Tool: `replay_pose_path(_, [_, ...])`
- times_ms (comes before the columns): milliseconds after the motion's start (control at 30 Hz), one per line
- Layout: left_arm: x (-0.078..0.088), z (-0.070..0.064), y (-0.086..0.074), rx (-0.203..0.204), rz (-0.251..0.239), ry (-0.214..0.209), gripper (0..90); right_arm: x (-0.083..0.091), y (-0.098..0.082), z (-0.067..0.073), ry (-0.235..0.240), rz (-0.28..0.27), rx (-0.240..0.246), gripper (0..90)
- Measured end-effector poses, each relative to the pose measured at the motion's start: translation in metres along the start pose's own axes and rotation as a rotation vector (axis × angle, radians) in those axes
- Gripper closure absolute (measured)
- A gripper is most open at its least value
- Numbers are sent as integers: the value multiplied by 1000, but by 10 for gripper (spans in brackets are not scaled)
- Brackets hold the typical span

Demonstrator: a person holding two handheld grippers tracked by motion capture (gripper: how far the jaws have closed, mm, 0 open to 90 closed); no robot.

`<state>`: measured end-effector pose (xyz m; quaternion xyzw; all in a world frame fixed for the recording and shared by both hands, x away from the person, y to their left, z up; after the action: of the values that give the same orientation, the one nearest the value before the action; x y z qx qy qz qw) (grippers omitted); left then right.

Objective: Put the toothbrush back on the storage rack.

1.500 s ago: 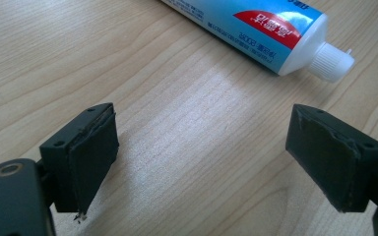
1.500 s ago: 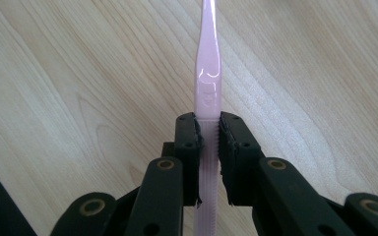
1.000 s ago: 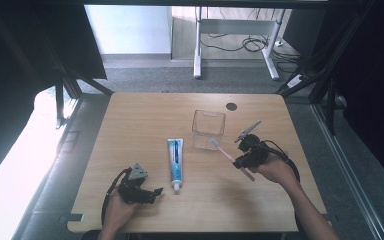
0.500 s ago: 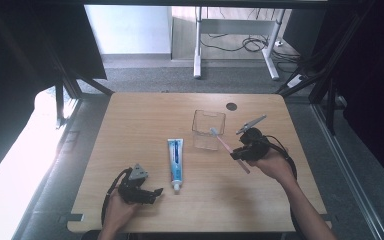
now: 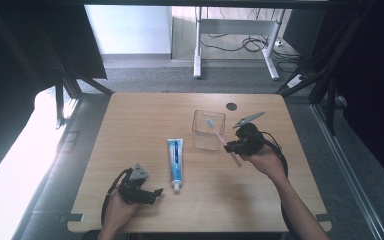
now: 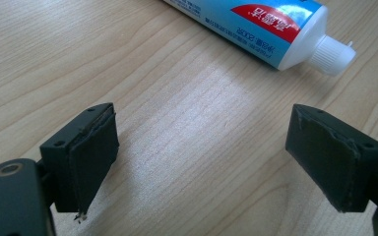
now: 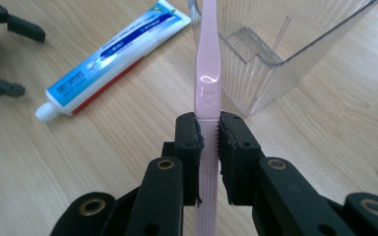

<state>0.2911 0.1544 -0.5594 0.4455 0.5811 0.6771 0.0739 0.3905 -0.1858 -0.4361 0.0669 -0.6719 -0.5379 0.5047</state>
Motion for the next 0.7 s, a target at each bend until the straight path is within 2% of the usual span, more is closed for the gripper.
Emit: replay_pose_path(700, [0, 0, 0, -1, 0, -1, 129, -16, 18, -7, -24, -96, -27, 791])
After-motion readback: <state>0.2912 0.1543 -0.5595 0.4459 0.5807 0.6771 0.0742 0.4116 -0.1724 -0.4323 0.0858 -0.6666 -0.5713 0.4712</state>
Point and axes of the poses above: each handheld gripper's, and its own axes: x roughly backward along the jaws, y roughly out of its top, z roughly to its left, the point moved 3 cm from there along -x, roughly forward along the jaws, and after that the axes turned 15 degrees about -z, right-handed, at the moved point
